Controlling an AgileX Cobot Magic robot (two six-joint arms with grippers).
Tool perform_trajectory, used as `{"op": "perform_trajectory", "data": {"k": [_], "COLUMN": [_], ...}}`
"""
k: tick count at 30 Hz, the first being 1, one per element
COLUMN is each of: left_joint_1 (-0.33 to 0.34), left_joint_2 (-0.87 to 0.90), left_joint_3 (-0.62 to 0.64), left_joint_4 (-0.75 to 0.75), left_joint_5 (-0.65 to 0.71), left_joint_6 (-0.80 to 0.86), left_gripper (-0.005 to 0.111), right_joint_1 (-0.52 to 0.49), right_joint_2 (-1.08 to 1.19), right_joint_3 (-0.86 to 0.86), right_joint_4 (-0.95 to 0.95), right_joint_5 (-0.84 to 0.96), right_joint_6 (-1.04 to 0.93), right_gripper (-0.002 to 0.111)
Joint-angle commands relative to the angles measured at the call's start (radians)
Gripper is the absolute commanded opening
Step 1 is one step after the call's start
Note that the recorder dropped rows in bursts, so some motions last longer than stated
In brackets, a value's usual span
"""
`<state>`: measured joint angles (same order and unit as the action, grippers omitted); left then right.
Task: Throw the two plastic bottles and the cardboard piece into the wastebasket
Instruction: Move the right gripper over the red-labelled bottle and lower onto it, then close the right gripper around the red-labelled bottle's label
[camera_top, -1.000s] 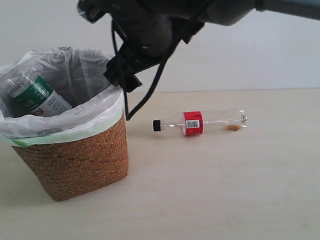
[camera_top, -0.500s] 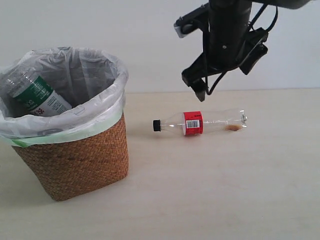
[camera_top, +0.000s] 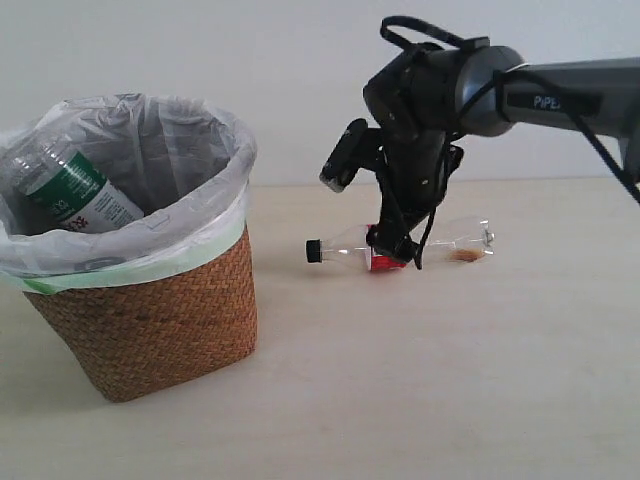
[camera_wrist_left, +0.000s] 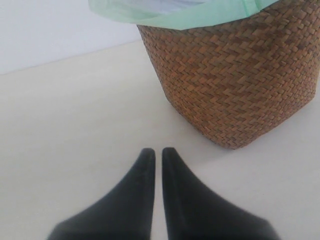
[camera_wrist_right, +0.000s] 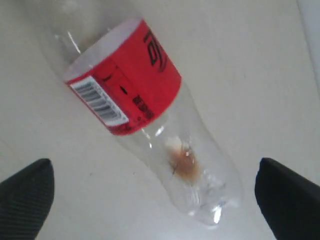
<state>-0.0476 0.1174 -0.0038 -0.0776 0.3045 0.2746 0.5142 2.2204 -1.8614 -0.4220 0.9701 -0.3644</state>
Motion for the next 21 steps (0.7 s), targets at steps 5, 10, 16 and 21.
{"op": "perform_trajectory", "data": {"k": [5, 10, 16, 21], "left_joint_1": [0.003, 0.003, 0.003, 0.003], "left_joint_2": [-0.006, -0.006, -0.006, -0.006], "left_joint_3": [0.004, 0.004, 0.004, 0.004], "left_joint_4": [-0.008, -0.008, -0.008, -0.008], "left_joint_5": [-0.013, -0.013, -0.013, -0.013], "left_joint_6": [-0.009, -0.009, -0.009, -0.009], "left_gripper": [0.004, 0.004, 0.004, 0.004], "right_joint_1": [-0.005, -0.005, -0.005, -0.005], "right_joint_2": [0.036, 0.083, 0.137, 0.183], "right_joint_3": [0.006, 0.006, 0.006, 0.006], "right_joint_4": [-0.070, -0.132, -0.244, -0.282], "right_joint_5": [-0.190, -0.230, -0.269, -0.339], "right_joint_6": [-0.124, -0.121, -0.090, -0.028], "right_gripper": [0.101, 0.101, 0.101, 0.101]}}
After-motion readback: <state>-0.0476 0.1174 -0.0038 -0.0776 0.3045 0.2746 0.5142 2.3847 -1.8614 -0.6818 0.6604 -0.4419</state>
